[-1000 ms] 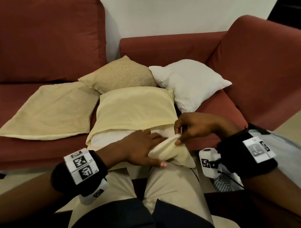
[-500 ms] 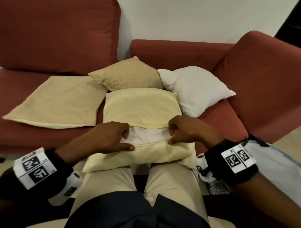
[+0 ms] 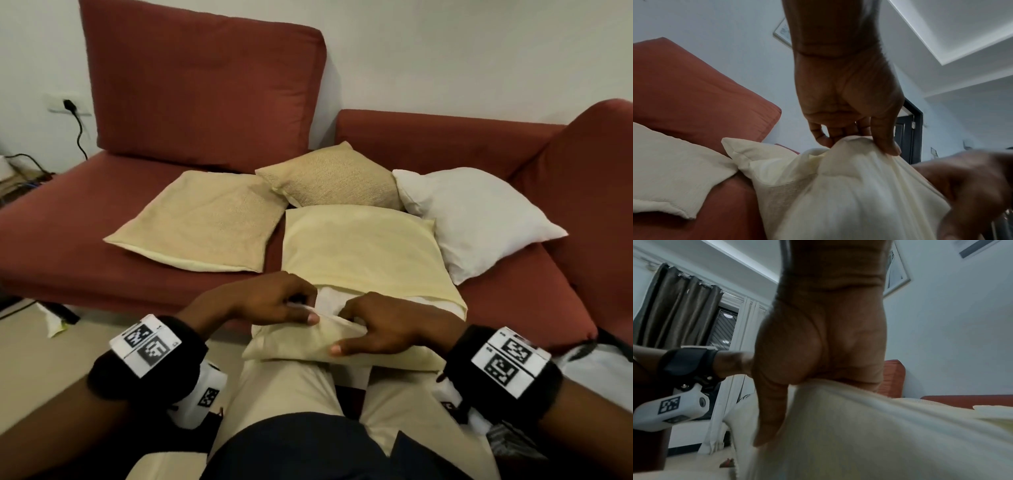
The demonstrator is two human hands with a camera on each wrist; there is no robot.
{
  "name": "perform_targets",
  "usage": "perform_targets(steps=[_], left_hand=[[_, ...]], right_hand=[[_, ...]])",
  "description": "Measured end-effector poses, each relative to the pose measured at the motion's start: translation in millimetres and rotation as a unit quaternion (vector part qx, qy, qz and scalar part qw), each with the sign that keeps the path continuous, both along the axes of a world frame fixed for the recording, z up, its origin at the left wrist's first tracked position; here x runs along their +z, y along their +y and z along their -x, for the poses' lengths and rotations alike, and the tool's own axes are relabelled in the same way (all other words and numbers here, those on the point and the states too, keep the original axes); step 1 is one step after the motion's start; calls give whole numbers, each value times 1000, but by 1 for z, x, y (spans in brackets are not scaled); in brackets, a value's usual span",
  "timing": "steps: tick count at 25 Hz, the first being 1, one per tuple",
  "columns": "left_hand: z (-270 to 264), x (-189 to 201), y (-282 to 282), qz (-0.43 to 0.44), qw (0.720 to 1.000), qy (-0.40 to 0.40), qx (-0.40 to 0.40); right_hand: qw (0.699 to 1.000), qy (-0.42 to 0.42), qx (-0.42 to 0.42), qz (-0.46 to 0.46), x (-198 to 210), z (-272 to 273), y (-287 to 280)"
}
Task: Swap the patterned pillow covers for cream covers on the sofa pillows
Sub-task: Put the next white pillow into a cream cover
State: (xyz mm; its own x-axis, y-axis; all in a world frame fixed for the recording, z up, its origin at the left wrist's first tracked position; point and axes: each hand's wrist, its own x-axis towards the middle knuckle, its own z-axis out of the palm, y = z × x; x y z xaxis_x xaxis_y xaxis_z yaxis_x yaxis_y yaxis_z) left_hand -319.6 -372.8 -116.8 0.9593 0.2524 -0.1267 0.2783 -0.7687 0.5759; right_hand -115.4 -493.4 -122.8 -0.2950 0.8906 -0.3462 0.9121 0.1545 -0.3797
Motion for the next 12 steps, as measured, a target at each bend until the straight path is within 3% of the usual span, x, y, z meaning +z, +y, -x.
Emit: perform_targets(steps=[3,5,8,10,12], left_hand=[[-2,11,2,26,994,-107,20],[0,5,10,-29,998,-42,41],[10,-6,24,-64,975,192,89],[16,-4,26,-45,972,208,97],[20,1,23,-14,986,133,97]], right_hand=[[993,-104,-1,59,14,-2,10],[990,-117,9,82,16,-7,18],[990,-98,-3,102,7,-11,23],[994,-68,-7,89,4,-11,24],[998,-6,-15,56,7,-12,27]])
